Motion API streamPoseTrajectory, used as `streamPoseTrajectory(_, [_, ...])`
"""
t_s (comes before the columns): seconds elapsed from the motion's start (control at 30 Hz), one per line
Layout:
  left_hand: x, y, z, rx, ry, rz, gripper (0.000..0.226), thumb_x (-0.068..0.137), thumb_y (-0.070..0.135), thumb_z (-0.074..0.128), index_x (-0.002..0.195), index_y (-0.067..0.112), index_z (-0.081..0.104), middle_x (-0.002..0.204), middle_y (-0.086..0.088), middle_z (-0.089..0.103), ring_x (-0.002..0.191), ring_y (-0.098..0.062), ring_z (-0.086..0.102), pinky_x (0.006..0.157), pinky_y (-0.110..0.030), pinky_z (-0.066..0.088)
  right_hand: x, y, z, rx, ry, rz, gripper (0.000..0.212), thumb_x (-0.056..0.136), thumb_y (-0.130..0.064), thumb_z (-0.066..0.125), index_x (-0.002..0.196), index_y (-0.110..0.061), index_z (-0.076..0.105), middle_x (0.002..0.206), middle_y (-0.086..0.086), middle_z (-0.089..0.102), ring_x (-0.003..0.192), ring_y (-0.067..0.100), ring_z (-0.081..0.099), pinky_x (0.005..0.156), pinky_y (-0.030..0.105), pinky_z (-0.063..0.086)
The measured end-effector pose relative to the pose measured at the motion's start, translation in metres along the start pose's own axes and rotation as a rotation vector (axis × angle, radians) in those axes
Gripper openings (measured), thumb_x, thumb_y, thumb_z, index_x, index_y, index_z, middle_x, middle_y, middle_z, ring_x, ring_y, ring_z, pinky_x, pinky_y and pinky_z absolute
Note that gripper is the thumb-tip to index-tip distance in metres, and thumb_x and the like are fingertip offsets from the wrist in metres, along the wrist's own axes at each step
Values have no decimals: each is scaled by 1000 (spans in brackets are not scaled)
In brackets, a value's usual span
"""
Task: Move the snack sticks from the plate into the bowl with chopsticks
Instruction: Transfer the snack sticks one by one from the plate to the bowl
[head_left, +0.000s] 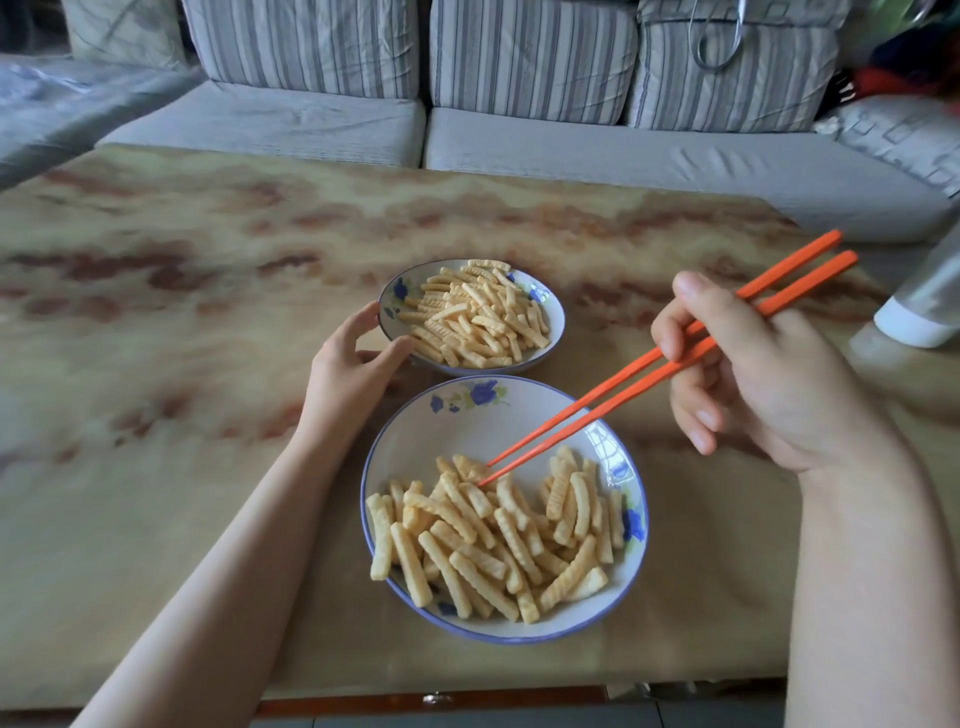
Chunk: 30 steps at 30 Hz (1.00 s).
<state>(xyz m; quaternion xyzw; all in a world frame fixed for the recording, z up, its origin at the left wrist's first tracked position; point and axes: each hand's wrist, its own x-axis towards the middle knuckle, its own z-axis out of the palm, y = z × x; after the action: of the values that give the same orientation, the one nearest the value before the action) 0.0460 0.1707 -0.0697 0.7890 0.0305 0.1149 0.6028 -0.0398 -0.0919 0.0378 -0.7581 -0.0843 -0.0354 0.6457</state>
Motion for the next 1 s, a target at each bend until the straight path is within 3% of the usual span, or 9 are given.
streamPoseTrajectory(0.1, [-1,1,0,11,1,13,45,90,22,68,133,27,58,98,27,66,71,7,67,70,-9,52,3,2,4,4,41,-19,45,94,-38,43,55,-20,54,49,24,39,25,22,37,36,28,23])
streamPoseTrajectory(0.23, [0,0,-1,4,-2,0,45,89,24,68,133,29,58,111,9,72,82,-10,72,87,-29,57,10,7,5,18,156,-39,47,102,-31,39,61,-12,50,42,13,38,26,22,38,35,23,30])
streamPoseTrajectory(0.3, [0,-1,-1,4,-5,-2,45,89,24,68,133,28,58,114,6,72,82,-13,72,89,-33,56,12,10,7,50,212,-51,49,103,-30,38,58,-14,51,52,18,39,26,21,39,35,22,30])
streamPoseTrajectory(0.37, [0,-2,0,3,-4,-2,45,89,23,68,133,28,59,111,4,73,79,-13,72,86,-31,57,14,11,9,74,241,-59,50,103,-28,38,57,-17,52,60,19,40,27,21,39,35,22,29])
streamPoseTrajectory(0.47, [1,-2,0,5,-2,-7,45,90,23,68,133,27,58,105,6,74,73,-8,71,77,-22,56,16,13,13,46,217,-46,46,104,-28,37,63,-12,51,44,12,40,27,21,39,35,22,27])
streamPoseTrajectory(0.67, [0,0,0,10,1,-12,43,90,23,68,132,28,59,102,10,73,65,-2,69,74,-21,57,13,10,13,1,162,-47,44,103,-29,36,68,-8,51,33,4,38,26,21,37,36,21,26])
streamPoseTrajectory(0.83, [0,0,-1,2,0,-23,47,89,23,68,135,26,58,104,14,71,75,-10,72,81,-29,58,9,8,7,-25,165,-57,43,103,-30,36,68,-8,51,33,5,38,26,22,35,35,22,26])
streamPoseTrajectory(0.93, [-1,1,0,4,-1,-24,45,89,22,68,133,27,59,97,21,70,73,-8,71,80,-26,57,9,8,5,-33,168,-65,44,103,-29,36,68,-8,52,32,5,37,26,22,34,35,21,27])
streamPoseTrajectory(1.0, [0,1,0,3,-4,-22,45,89,23,68,133,27,59,104,16,71,75,-10,71,80,-27,57,9,9,3,-39,177,-68,44,103,-29,35,69,-7,52,32,5,36,26,22,33,35,21,28])
